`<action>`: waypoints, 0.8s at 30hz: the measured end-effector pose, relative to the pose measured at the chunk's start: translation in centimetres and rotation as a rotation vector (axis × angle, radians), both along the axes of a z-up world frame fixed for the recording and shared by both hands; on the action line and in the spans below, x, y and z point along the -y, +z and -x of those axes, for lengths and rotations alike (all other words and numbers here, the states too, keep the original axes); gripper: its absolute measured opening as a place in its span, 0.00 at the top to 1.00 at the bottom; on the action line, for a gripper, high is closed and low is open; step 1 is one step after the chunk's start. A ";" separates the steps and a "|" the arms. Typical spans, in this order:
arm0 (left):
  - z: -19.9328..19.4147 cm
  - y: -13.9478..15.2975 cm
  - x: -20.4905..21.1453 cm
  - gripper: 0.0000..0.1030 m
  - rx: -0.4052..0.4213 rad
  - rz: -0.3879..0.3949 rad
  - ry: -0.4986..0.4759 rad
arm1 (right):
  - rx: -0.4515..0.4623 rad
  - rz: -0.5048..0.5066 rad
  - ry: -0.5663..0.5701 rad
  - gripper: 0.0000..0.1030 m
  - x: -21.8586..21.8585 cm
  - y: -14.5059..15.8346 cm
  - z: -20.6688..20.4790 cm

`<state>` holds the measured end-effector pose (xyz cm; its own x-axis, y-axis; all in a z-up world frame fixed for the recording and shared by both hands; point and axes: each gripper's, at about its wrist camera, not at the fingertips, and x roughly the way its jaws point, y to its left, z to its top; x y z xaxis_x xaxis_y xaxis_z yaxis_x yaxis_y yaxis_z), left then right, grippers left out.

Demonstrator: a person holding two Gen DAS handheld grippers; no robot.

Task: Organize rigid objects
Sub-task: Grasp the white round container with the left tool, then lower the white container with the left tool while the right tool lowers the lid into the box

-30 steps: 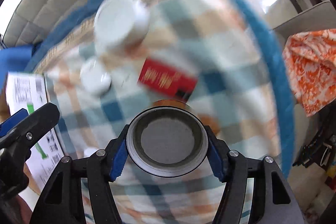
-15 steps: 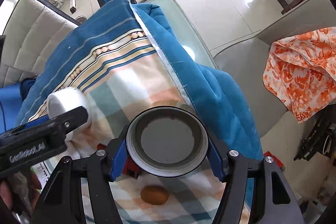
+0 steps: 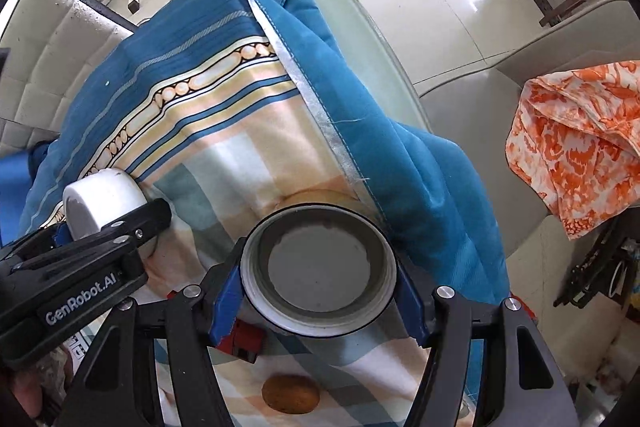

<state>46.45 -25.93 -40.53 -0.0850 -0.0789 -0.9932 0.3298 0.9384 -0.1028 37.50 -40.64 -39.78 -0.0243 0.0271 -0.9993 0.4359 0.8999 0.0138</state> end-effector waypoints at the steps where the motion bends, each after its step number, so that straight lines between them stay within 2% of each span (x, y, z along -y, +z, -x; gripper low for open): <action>1: 0.0 0.0 -0.2 0.36 0.003 0.003 0.005 | 0.001 0.001 0.004 0.34 -0.1 0.2 0.0; 17: 3.8 6.1 -5.4 0.36 0.085 0.089 0.055 | 0.049 0.019 0.075 0.34 -4.0 5.4 2.4; 24: 7.3 11.4 -11.5 0.36 0.154 0.158 0.112 | 0.117 -0.005 0.159 0.34 -9.4 10.0 5.5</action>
